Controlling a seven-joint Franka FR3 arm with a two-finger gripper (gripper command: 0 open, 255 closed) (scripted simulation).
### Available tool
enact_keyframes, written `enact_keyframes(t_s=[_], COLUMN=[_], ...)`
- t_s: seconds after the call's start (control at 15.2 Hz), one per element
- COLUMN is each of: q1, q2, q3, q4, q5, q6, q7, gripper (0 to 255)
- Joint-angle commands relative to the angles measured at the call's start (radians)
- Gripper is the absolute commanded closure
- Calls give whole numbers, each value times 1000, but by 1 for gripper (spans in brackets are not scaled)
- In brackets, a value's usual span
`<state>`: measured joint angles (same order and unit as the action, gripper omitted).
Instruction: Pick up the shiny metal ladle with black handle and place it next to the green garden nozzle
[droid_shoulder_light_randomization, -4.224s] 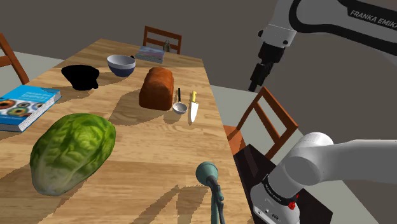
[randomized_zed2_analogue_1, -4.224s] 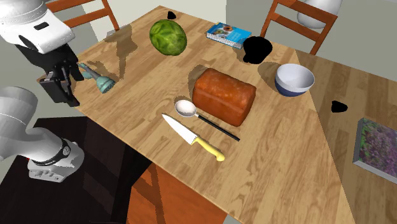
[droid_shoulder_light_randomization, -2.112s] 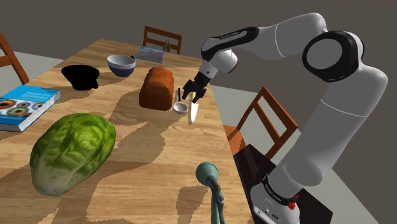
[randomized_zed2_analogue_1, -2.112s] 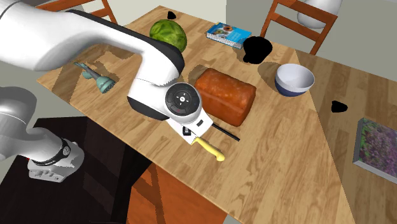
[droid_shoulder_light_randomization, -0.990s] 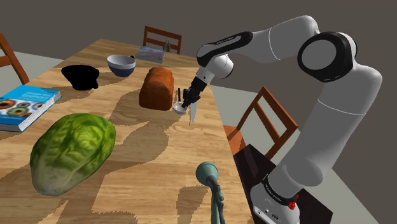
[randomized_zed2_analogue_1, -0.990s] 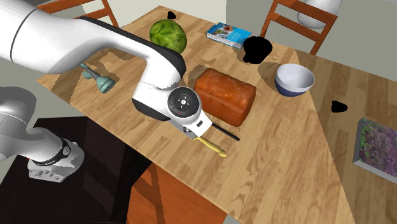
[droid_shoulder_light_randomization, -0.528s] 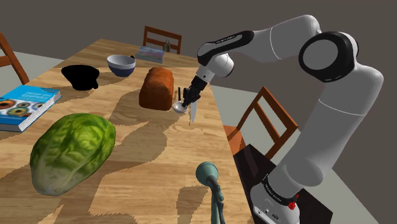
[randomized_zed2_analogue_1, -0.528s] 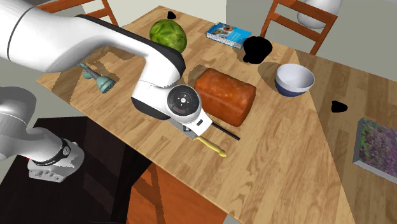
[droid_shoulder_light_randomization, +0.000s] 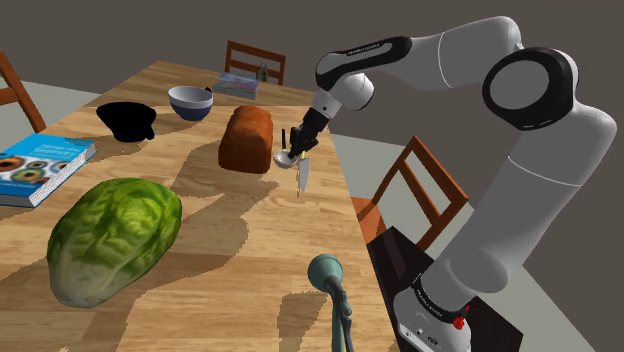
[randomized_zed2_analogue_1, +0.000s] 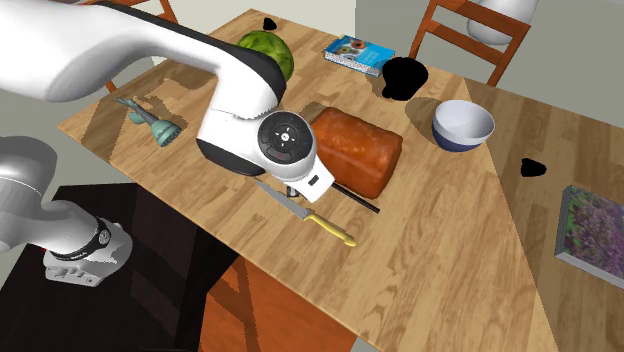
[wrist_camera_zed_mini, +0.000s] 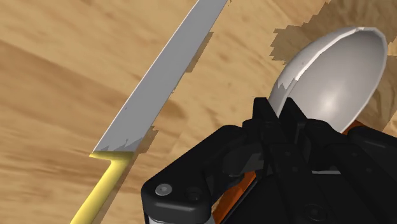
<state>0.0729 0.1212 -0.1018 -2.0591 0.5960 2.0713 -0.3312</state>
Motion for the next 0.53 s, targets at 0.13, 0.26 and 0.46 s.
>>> enact_keyframes(t_s=[0.13,0.26,0.46], q1=[-2,-3,-4], q2=[-23,-34,-50], q3=[-4,-5,-7], q4=[28,40,61], q5=[-18,-26,-36], q6=[-45,-65,-96], q7=[28,41,61], gripper=[255,255,255])
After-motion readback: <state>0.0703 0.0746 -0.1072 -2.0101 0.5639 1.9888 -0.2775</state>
